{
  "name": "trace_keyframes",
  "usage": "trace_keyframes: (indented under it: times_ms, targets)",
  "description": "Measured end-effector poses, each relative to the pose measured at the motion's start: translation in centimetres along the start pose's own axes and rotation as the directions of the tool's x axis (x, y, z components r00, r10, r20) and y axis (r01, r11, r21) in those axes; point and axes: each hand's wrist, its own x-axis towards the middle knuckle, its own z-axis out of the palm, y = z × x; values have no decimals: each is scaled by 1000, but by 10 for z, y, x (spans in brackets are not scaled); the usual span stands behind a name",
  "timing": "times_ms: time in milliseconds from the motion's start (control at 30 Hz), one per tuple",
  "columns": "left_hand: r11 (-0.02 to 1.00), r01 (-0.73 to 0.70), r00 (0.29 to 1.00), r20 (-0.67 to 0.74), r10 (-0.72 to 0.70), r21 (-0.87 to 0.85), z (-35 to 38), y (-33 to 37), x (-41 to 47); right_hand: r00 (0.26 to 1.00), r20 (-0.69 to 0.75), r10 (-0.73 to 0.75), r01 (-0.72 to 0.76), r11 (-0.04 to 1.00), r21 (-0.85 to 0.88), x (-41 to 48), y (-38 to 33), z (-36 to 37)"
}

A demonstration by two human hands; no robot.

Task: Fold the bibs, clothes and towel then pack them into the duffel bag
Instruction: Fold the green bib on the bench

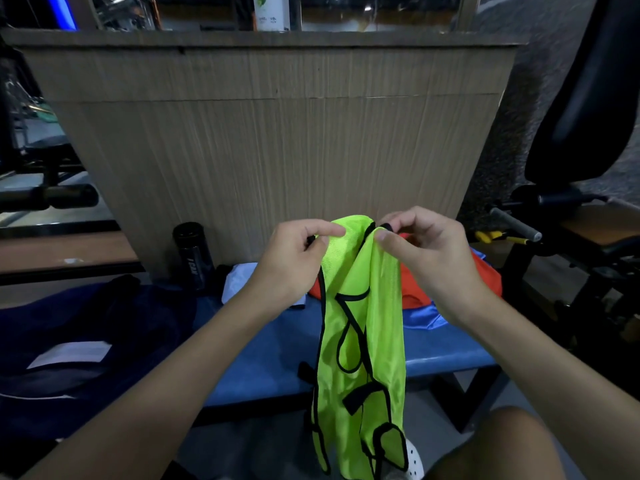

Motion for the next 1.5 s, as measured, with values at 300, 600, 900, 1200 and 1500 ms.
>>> trace_keyframes:
  times_ms: [300, 600, 900, 1200, 1500]
  targets:
    - [992, 30, 988, 153, -10, -126, 12, 14, -14, 999, -41, -3, 7, 997, 78, 0, -5, 11]
    - [990, -30, 997, 65, 39, -136, -4, 16, -10, 992, 102, 74, -76, 997, 18, -1, 4, -6]
    - [964, 71, 990, 135, -37, -257, 0, 11, -9, 988, 140, -64, 104, 947, -304, -4, -5, -9]
    - [975, 43, 984, 178, -4, -216, 9, 11, -20, 989, 9, -144, 142, 960, -243, 2, -7, -2]
    - [914, 132, 988, 121, -92, -383, 4, 11, -13, 999, -1, -46, 44, 977, -206, 4, -2, -21]
